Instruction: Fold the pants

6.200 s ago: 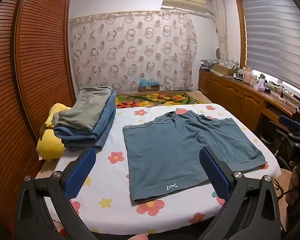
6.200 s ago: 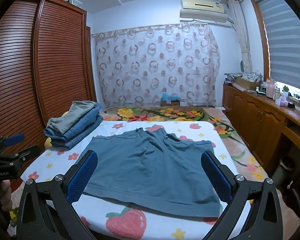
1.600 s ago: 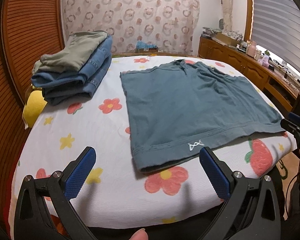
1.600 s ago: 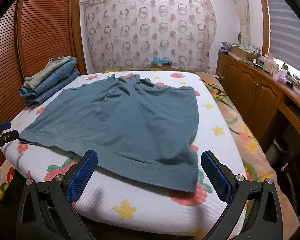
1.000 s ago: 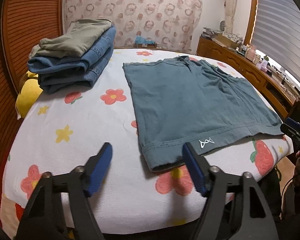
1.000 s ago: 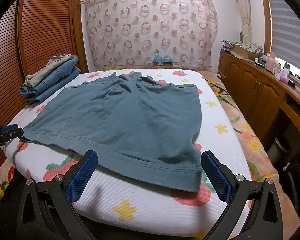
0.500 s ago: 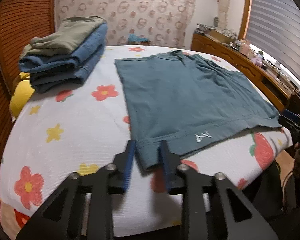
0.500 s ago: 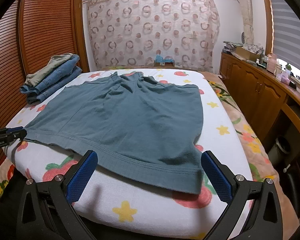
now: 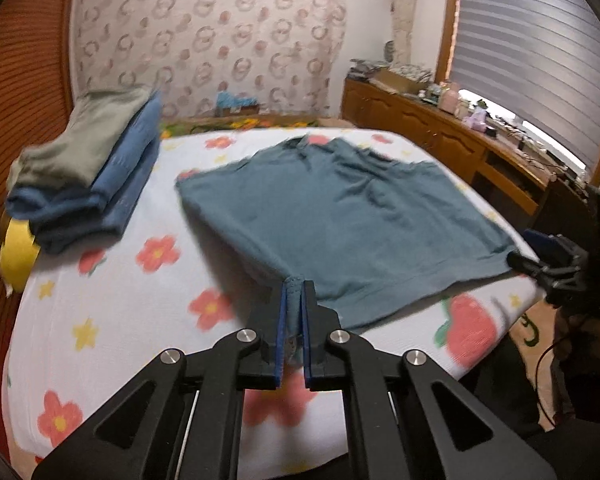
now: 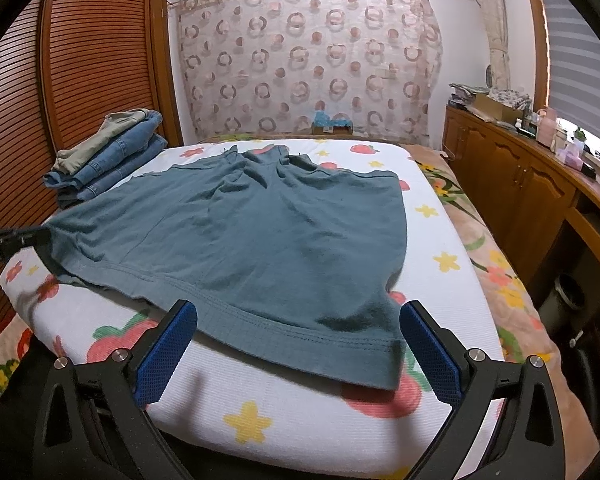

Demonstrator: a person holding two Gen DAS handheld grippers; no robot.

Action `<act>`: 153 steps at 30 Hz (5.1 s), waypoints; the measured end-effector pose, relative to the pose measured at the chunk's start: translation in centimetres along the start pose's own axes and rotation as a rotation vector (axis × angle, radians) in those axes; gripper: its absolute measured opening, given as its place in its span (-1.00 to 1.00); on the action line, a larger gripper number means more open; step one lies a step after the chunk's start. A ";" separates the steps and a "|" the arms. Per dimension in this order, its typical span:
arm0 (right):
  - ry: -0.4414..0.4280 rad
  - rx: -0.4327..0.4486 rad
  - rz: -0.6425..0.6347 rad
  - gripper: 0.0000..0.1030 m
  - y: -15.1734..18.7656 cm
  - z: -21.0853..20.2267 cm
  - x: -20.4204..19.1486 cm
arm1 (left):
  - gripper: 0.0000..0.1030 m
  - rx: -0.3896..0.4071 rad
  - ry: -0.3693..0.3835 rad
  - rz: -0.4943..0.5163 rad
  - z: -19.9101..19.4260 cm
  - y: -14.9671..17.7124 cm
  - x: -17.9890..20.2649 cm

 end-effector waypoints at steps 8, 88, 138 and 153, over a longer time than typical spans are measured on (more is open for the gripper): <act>0.002 0.003 -0.001 0.84 0.0 -0.2 0.4 | -0.85 0.027 0.072 0.088 0.6 -3.9 4.0; -0.257 -0.131 -0.041 -0.47 -2.5 5.3 1.5 | 0.61 -0.099 0.009 0.087 7.1 0.7 3.9; -0.111 0.107 0.032 -0.84 -0.5 -3.7 3.6 | 0.61 -0.051 0.086 0.138 6.2 -3.2 9.3; -0.050 0.028 0.066 -0.84 0.7 -2.9 3.5 | 0.61 -0.089 0.083 0.154 7.1 -2.2 9.2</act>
Point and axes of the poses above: each gripper's, at about its wrist camera, not at the fingertips, and z roughly the way its jaws point, x to its right, y to its underside, the point moved 2 cm from there along z, roughly the way its jaws point, and after that the axes turned 5 degrees about -x, right-handed, at the moved point
